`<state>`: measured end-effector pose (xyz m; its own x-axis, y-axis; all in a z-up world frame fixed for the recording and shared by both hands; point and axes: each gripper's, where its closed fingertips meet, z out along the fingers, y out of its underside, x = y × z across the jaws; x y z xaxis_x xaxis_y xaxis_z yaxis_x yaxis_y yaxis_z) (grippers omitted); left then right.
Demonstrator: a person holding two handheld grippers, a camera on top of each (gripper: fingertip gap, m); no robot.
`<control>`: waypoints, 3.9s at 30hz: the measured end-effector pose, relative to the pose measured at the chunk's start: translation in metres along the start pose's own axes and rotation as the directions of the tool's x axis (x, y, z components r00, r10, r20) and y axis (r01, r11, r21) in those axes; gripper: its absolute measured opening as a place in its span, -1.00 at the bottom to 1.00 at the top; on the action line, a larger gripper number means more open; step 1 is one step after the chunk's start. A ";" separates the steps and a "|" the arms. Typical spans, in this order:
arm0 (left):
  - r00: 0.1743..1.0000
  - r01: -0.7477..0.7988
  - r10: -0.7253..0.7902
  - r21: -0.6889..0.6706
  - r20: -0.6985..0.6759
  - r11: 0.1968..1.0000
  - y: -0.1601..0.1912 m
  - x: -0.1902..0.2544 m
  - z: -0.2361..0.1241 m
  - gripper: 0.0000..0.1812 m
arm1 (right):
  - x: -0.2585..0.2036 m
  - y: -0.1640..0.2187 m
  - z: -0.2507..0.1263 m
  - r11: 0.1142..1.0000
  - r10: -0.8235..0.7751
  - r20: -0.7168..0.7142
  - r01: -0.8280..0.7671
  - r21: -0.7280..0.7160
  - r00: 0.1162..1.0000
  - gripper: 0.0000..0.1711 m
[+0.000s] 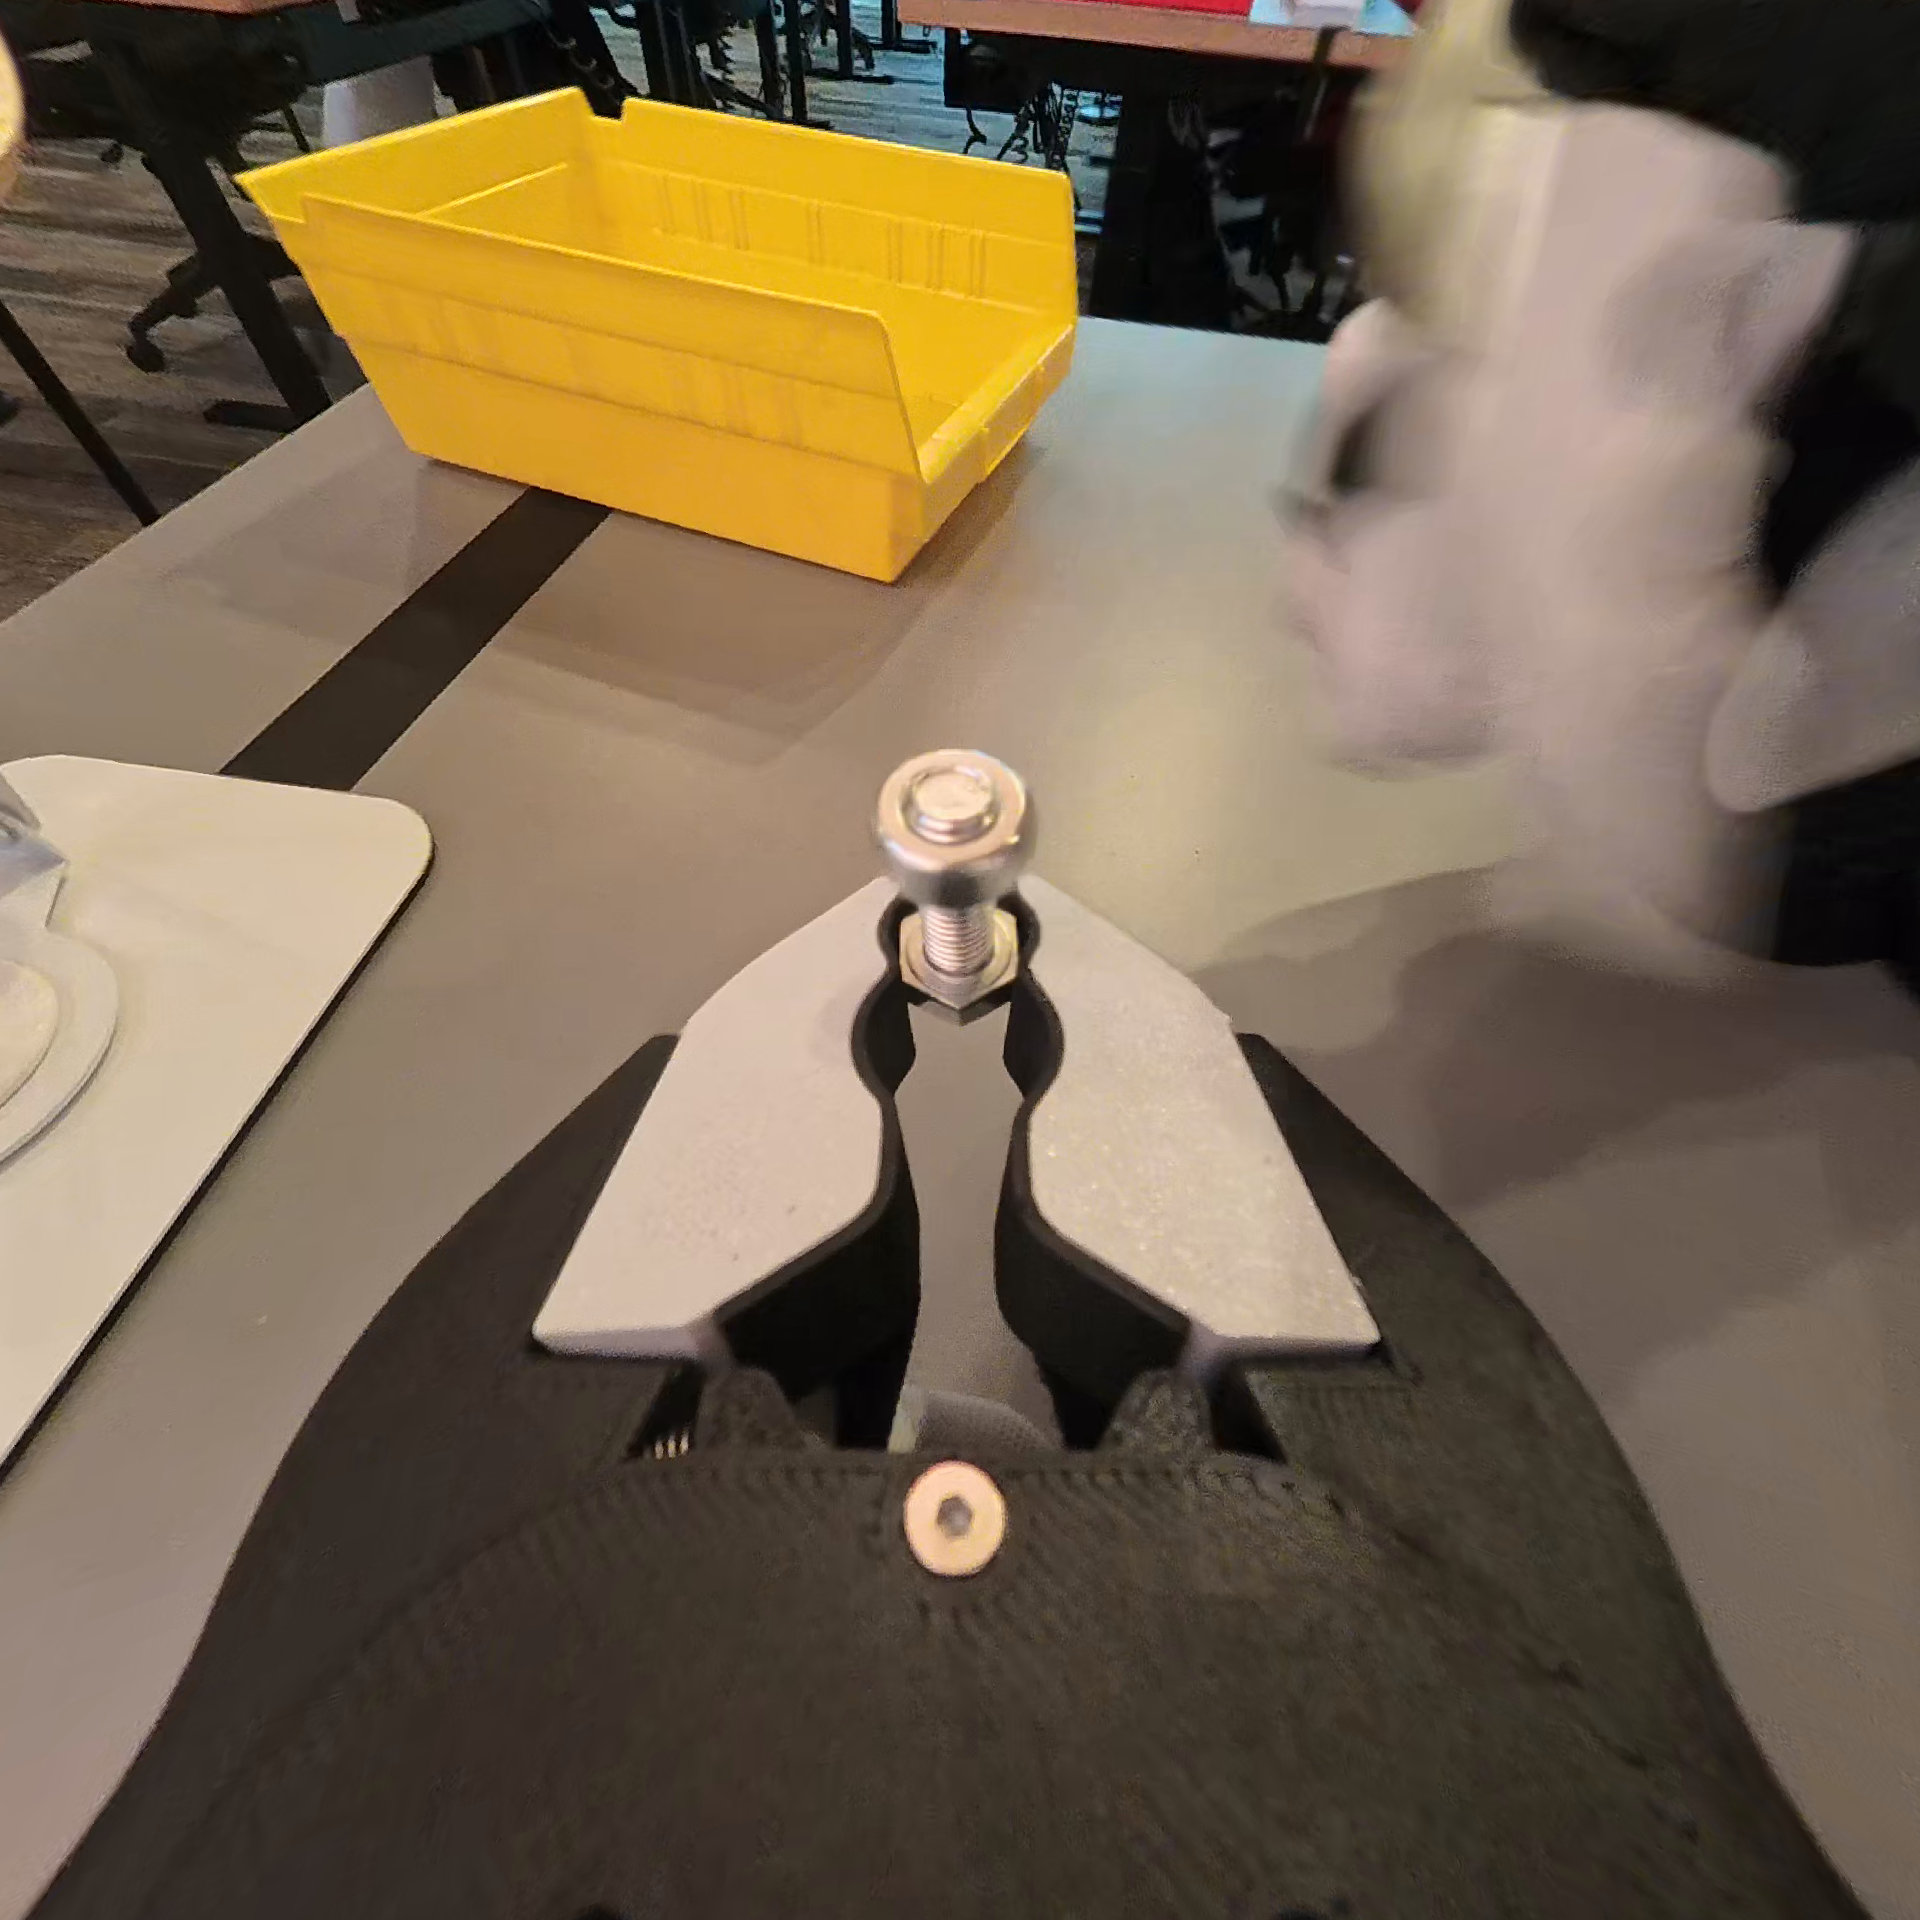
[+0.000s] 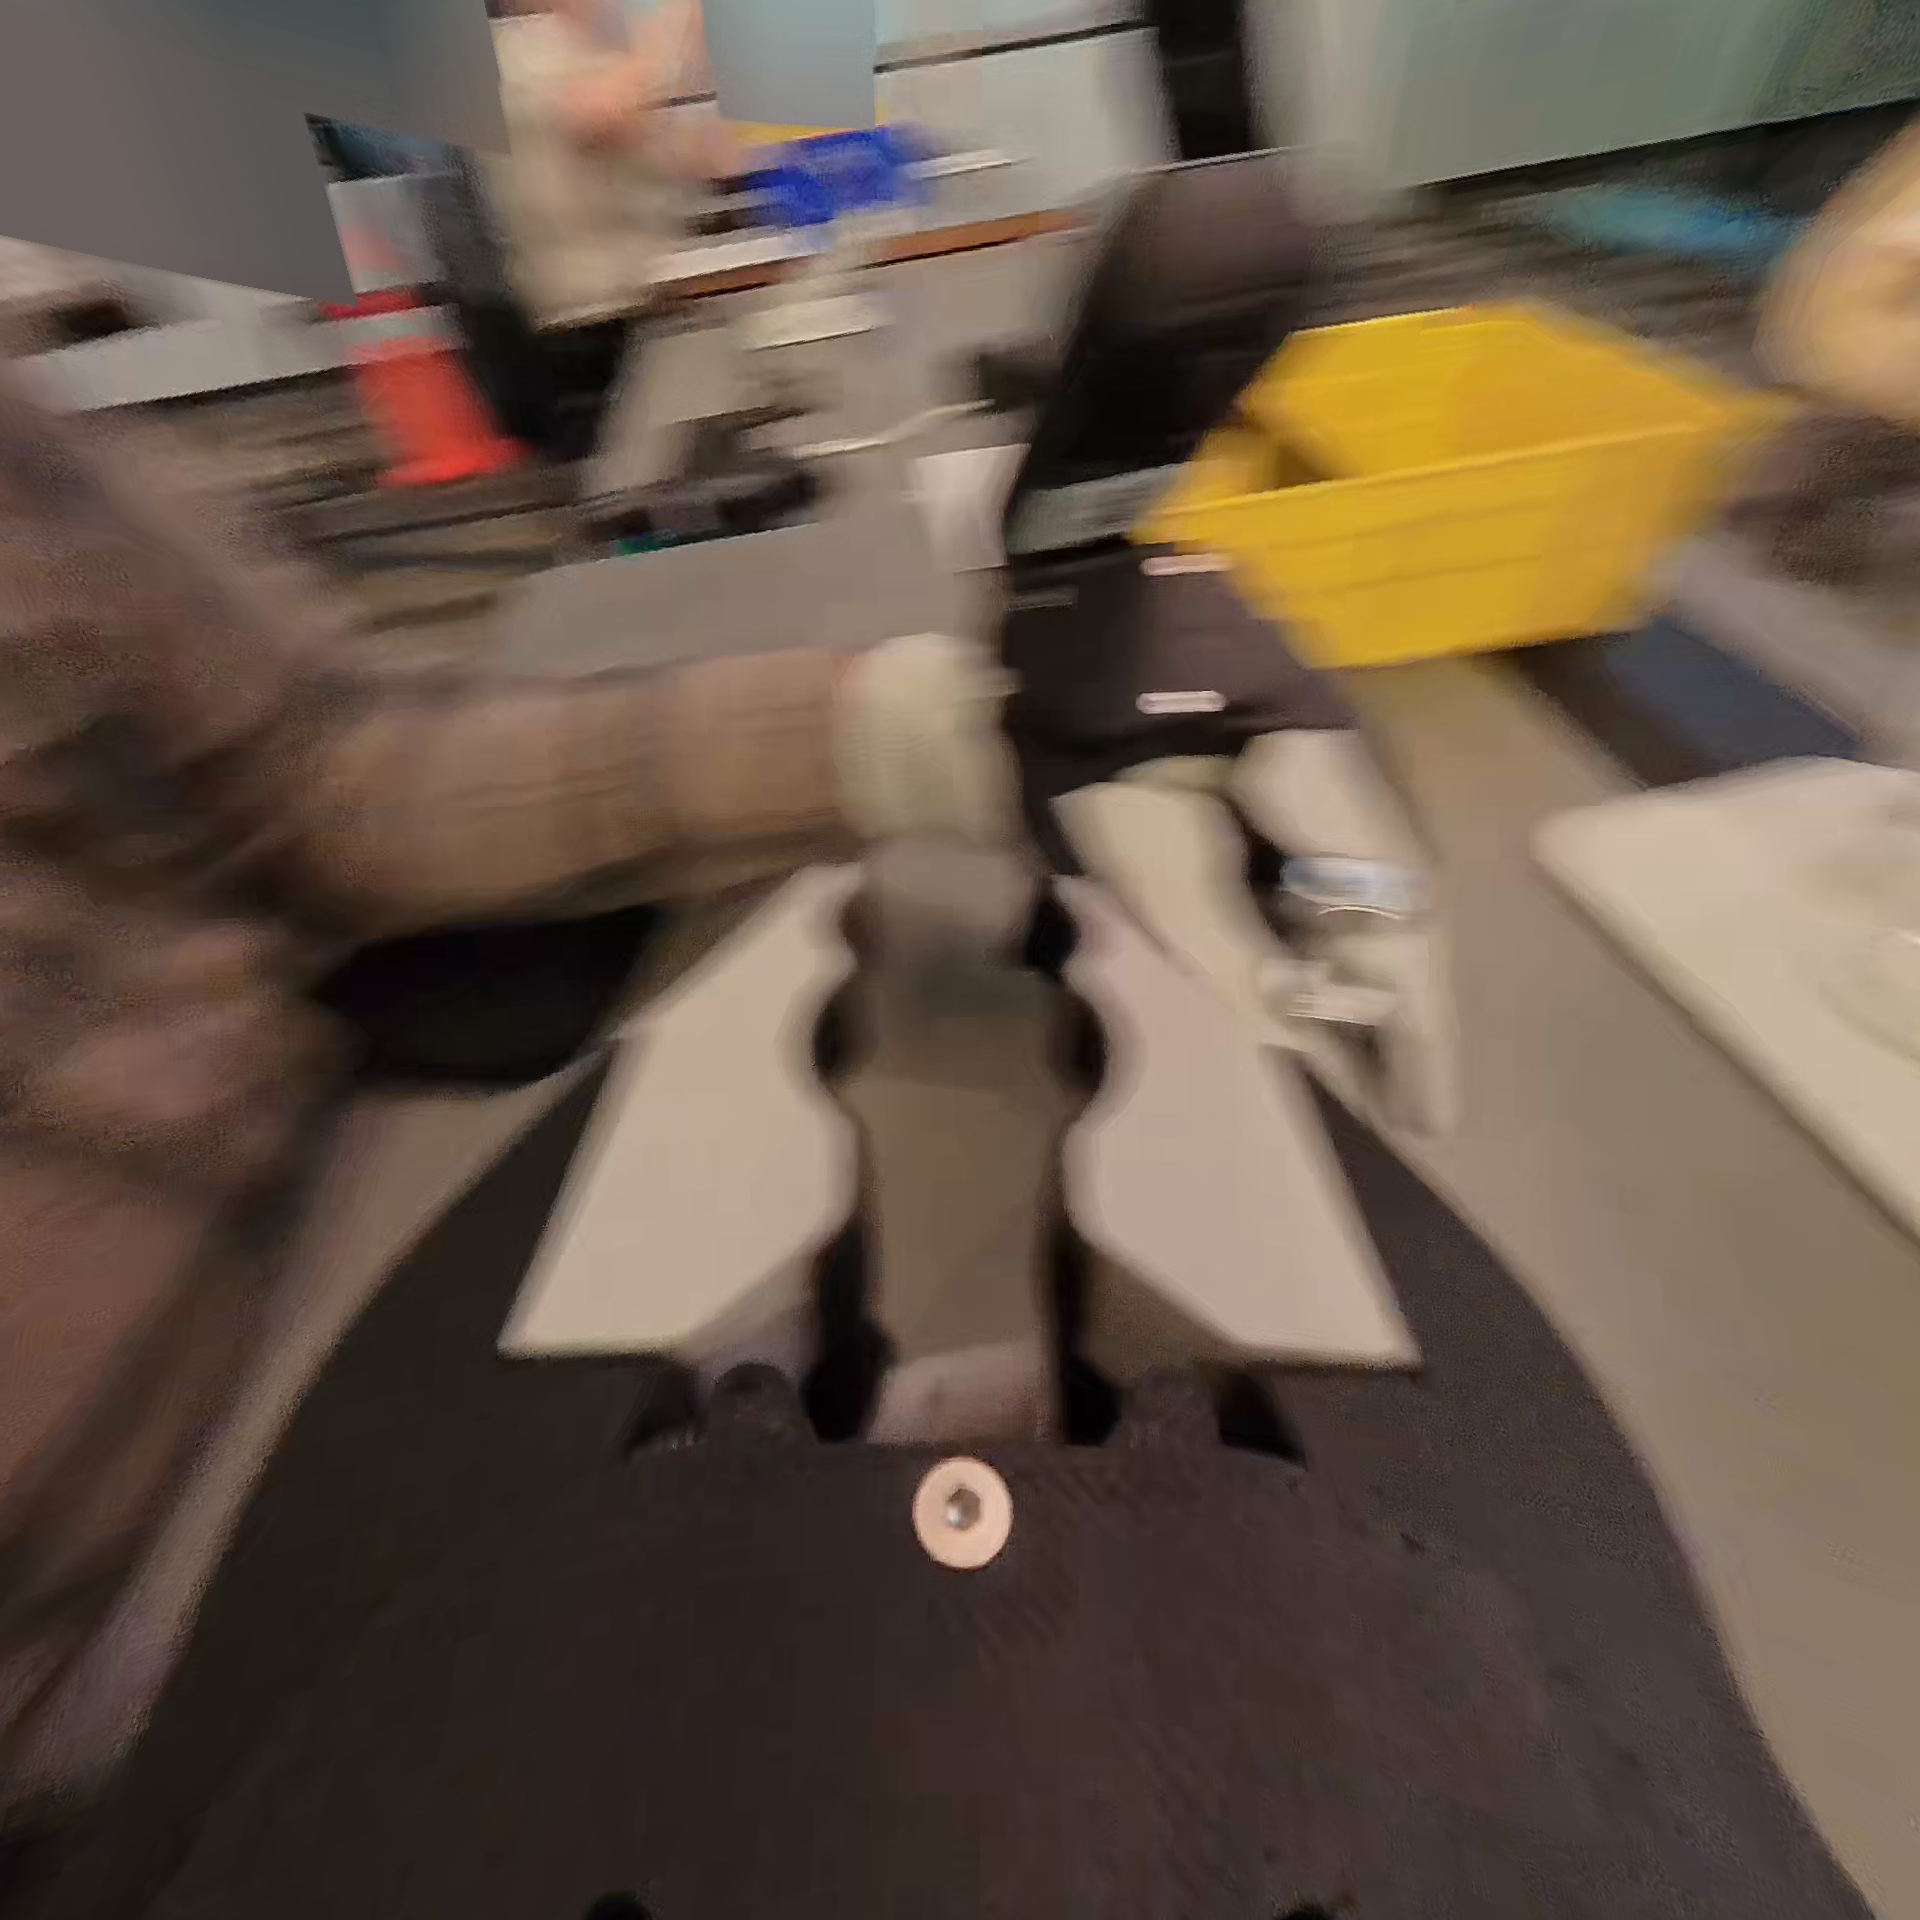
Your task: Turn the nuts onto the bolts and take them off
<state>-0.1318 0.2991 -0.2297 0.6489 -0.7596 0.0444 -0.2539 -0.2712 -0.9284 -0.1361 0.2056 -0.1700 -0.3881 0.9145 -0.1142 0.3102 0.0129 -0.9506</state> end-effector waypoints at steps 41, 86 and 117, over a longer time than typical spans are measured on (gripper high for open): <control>1.000 -0.001 -0.003 0.136 0.029 0.991 -0.023 -0.001 -0.002 -1.00 | 0.144 -0.036 -0.172 0.994 0.061 -0.675 0.014 0.106 0.736 -0.80; 0.912 -0.249 0.227 0.022 0.341 0.968 -0.087 -0.015 -0.018 -0.44 | 0.037 0.102 -0.165 0.961 -0.061 -0.853 -0.200 -0.190 0.518 -0.08; 0.191 0.524 -0.233 0.102 0.954 0.846 0.179 -0.176 -0.462 0.00 | 0.236 0.199 -0.414 0.901 0.130 -0.984 -0.429 0.065 0.125 -0.64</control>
<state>-0.6233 0.1109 -0.2334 0.8670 0.4818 -0.1272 0.1978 -0.5670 -0.7996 0.1935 0.5914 -0.2665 0.8454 0.5139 0.1457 0.3898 -0.4072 -0.8260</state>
